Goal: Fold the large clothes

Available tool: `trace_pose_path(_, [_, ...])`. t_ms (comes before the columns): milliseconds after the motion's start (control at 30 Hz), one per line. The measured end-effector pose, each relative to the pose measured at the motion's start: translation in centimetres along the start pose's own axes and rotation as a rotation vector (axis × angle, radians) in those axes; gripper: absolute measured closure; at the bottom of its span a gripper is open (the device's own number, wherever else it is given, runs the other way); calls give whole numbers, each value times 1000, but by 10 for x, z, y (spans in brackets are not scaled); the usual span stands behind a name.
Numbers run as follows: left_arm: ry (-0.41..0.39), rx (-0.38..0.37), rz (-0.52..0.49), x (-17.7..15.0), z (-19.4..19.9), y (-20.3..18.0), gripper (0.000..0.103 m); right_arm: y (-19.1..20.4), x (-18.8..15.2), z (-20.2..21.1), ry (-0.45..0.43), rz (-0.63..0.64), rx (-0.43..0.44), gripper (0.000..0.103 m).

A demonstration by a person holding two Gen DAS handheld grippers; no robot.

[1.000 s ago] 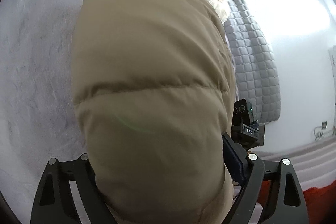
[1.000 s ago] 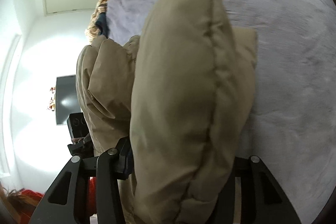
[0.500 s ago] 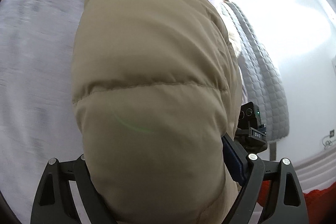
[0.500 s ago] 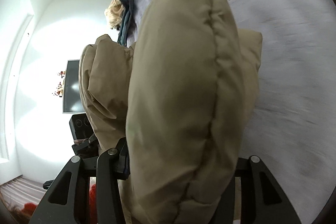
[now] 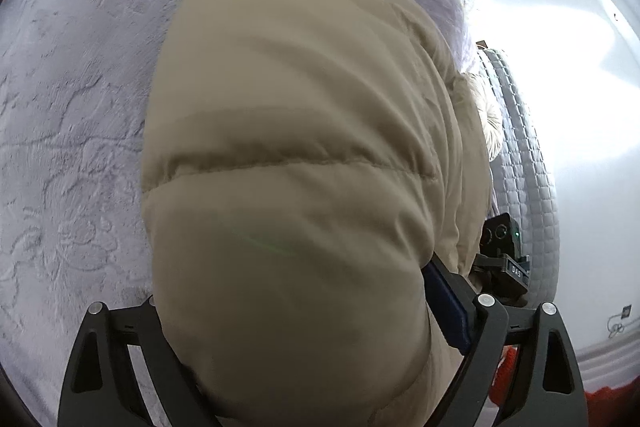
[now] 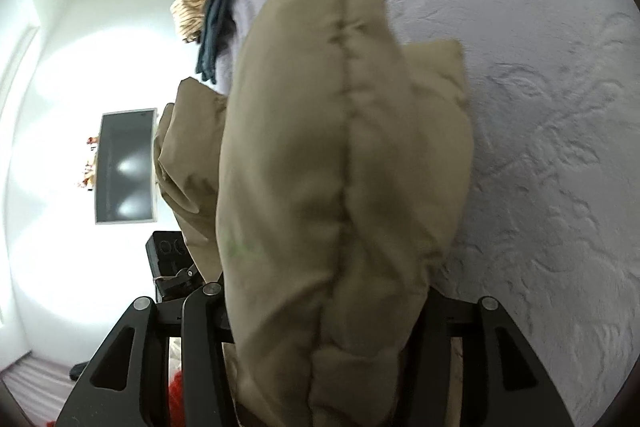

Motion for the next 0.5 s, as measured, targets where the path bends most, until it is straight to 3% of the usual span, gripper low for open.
trace_pose_path(133, [-51,135,-32,-14,29,1,11,9,-15,27,-30,15,-105,44])
trace_pose_path(233, [-125,254,-45,-21,49,-2,11,17,-29,69,-106,55,-189,44])
trace_pose_path(367, [-211,353,-71,-28,88,-6,11,41,-56,102,-166,108,-181,48])
trace_pose_path(500, [-263,450,-95,-42,106,-9,11,65,-70,105,-127,196,-155,48])
Point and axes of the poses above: each gripper's, at about its wrist camera, not at the fingertips, and z roughly against the way its jaws point, y to its left, x to its top, the point moved 9 cm from there along -z, roughly the way its jaws point, and after that the axes turned 10 degrees about y, right-handed, at the moved point
